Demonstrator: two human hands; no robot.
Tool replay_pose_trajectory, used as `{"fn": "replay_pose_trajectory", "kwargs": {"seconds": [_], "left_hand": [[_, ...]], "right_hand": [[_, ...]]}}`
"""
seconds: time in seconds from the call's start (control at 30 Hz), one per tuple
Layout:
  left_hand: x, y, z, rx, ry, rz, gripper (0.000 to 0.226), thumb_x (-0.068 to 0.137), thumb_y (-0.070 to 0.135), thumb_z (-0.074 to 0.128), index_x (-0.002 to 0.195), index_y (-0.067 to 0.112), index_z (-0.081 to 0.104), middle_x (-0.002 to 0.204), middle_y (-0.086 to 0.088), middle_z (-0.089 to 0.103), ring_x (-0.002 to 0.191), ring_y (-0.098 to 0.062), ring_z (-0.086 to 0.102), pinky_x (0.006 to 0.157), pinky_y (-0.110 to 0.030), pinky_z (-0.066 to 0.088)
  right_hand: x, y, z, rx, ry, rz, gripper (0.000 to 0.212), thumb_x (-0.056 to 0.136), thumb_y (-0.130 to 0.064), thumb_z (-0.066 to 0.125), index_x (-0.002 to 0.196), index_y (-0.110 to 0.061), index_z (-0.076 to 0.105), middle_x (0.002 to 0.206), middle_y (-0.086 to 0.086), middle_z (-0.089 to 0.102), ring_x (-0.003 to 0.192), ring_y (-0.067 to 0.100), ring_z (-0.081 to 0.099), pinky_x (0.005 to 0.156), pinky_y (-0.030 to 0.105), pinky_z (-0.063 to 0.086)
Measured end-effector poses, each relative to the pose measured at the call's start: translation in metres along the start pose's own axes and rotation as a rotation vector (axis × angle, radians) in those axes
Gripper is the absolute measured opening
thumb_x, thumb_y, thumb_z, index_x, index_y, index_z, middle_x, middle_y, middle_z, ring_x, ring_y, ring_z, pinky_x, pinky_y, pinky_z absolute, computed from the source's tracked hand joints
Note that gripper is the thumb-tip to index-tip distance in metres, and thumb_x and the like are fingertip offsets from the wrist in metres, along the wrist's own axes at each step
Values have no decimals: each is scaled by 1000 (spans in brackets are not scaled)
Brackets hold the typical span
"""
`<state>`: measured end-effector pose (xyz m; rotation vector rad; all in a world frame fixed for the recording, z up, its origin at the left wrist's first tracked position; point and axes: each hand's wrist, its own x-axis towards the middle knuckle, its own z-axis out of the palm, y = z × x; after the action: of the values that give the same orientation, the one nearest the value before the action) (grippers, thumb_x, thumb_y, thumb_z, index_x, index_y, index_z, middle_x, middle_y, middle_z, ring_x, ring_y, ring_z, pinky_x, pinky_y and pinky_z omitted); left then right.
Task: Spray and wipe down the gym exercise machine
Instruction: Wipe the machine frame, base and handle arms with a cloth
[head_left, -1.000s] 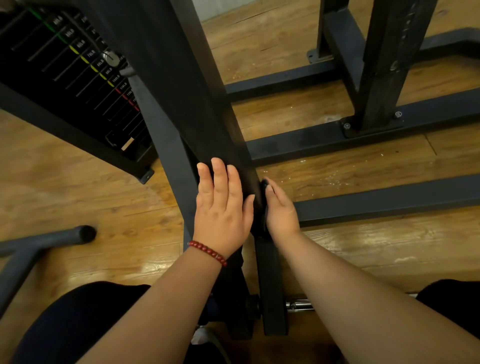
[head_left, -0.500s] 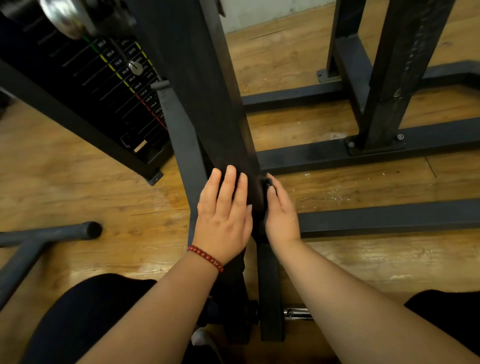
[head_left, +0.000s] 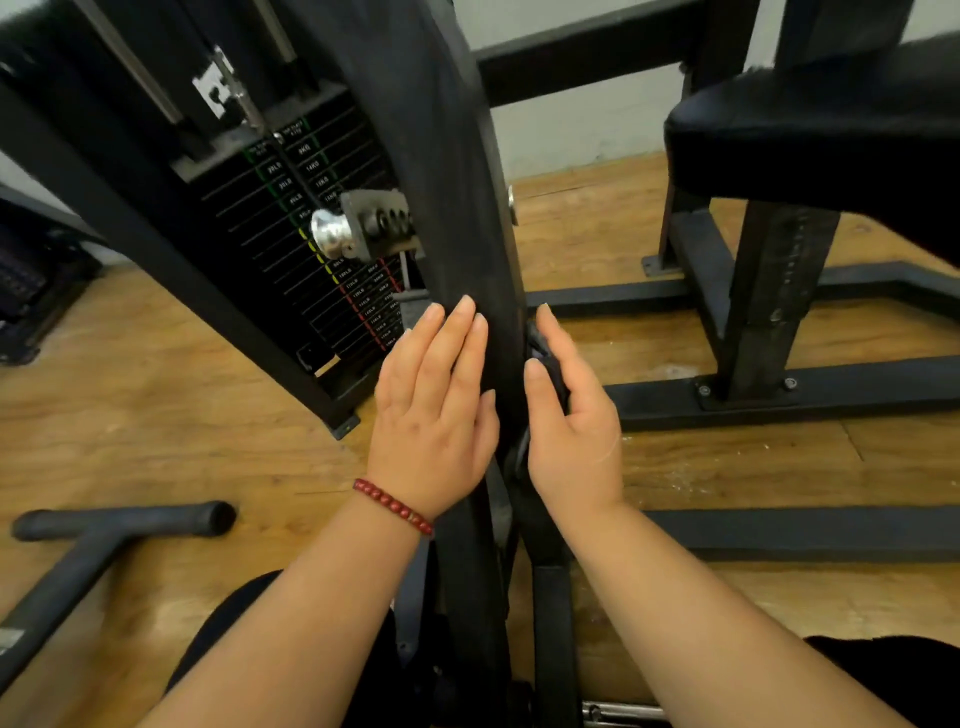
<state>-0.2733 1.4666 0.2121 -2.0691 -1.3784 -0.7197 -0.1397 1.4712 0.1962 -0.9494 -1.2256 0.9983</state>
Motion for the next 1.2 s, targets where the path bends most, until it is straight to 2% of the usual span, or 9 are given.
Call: {"fn": "replay_pose_trajectory", "kwargs": {"seconds": [0.13, 0.33, 0.47, 0.6, 0.73, 0.8, 0.9, 1.1, 1.2], "left_hand": [[28, -1, -27, 1, 22, 11, 59, 94, 19, 50, 146, 3, 27, 152, -12, 27, 144, -28, 24, 117, -48, 27], [78, -15, -72, 25, 69, -10, 57, 91, 13, 48, 145, 1, 32, 150, -17, 37, 141, -30, 32, 118, -40, 25], [103, -32, -103, 149, 79, -34, 57, 92, 19, 41, 146, 3, 29, 152, -17, 35, 143, -30, 29, 117, -41, 26], [136, -60, -131, 311, 68, -26, 61, 94, 26, 33, 149, 3, 21, 157, -16, 25, 146, -29, 19, 119, -41, 19], [164, -99, -146, 433, 44, -56, 60, 96, 32, 28, 149, 6, 16, 158, -11, 12, 148, -22, 10, 120, -39, 10], [166, -116, -149, 459, 18, -12, 61, 95, 30, 31, 150, 10, 15, 158, -7, 11, 147, -17, 6, 120, -39, 9], [165, -135, -157, 477, -18, 85, 63, 92, 28, 31, 150, 14, 11, 158, -6, 14, 147, -17, 10, 119, -41, 13], [177, -160, -179, 422, 56, 97, 57, 91, 24, 35, 146, 9, 37, 154, -9, 36, 144, -23, 27, 117, -41, 21], [180, -171, -184, 403, 70, 95, 56, 91, 24, 36, 146, 10, 37, 154, -9, 36, 143, -24, 28, 116, -41, 23]], "right_hand": [[14, -40, 4, -87, -26, -212, 46, 100, -15, 50, 140, -31, 35, 143, -24, 38, 135, -11, 34, 107, 7, 28], [57, -100, 15, -275, -66, -541, 47, 99, -8, 50, 145, -9, 39, 153, 2, 34, 143, 7, 31, 114, 15, 25], [83, -128, 22, -378, -163, -638, 50, 102, -17, 44, 149, -13, 27, 158, -1, 21, 147, 8, 20, 117, 16, 21], [109, -147, 31, -741, -150, -911, 52, 99, -20, 39, 149, -8, 29, 157, 4, 18, 148, 17, 13, 118, 36, 20], [138, -184, 53, -1128, -161, -1158, 67, 89, -13, 63, 146, -9, 29, 155, 10, 27, 145, 25, 24, 117, 43, 22], [143, -189, 55, -1227, -186, -1205, 72, 88, -13, 63, 149, -8, 25, 157, 12, 24, 147, 27, 21, 120, 43, 20], [140, -178, 45, -1312, -182, -1244, 74, 90, -17, 49, 153, -7, 12, 162, 13, 10, 150, 27, 9, 122, 42, 11], [158, -214, 85, -1303, -131, -1268, 61, 94, -17, 29, 152, -6, 17, 160, 13, 13, 149, 27, 13, 121, 41, 11], [165, -219, 92, -1286, -130, -1274, 61, 95, -16, 29, 153, -7, 16, 161, 12, 11, 150, 25, 11, 122, 39, 10]]}}
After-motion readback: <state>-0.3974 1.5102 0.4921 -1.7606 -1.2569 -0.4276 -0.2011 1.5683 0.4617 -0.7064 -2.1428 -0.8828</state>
